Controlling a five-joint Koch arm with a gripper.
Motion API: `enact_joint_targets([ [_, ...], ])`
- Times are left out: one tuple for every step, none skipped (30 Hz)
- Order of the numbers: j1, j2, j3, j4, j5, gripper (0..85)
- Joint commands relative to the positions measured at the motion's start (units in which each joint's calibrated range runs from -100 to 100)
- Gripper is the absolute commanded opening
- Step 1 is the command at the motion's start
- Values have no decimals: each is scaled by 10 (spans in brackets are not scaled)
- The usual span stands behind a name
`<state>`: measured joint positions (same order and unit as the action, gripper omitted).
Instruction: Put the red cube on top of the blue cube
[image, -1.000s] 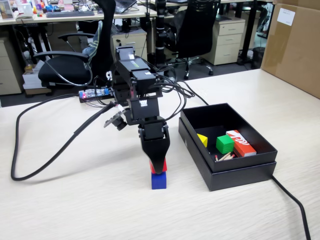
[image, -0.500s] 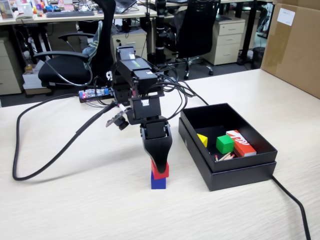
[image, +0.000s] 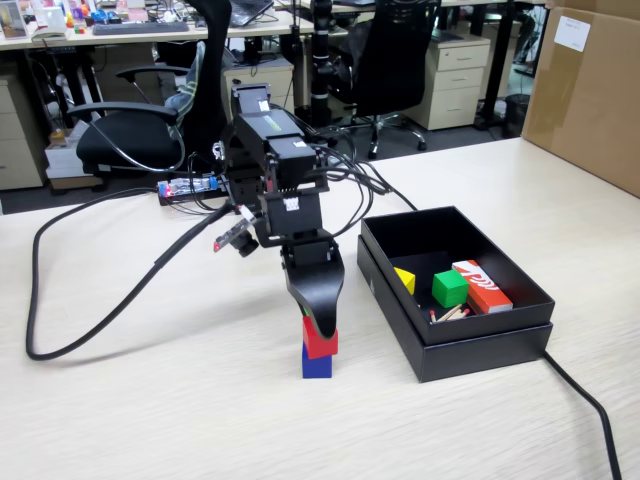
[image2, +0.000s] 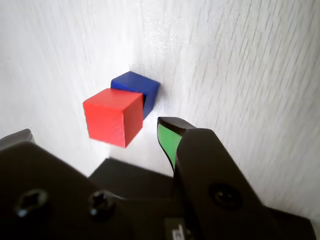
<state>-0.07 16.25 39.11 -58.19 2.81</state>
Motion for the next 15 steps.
enact_joint_targets([
  [4, -127, -12, 12, 0, 489],
  [5, -148, -25, 12, 0, 489],
  [6, -173, -39, 12, 0, 489],
  [7, -201, -55, 12, 0, 489],
  [7, -231, -72, 12, -1, 489],
  [8, -263, -94, 12, -1, 489],
  [8, -285, -111, 12, -1, 489],
  [9, -308, -128, 12, -1, 488],
  [9, -341, -154, 13, -1, 488],
  [9, -375, -185, 19, -2, 488],
  [10, -421, -227, 29, -2, 485],
  [10, -463, -268, 40, -4, 484],
  [9, -515, -317, 49, -5, 484],
  [9, -549, -349, 55, -5, 484],
  [9, -581, -378, 57, -5, 484],
])
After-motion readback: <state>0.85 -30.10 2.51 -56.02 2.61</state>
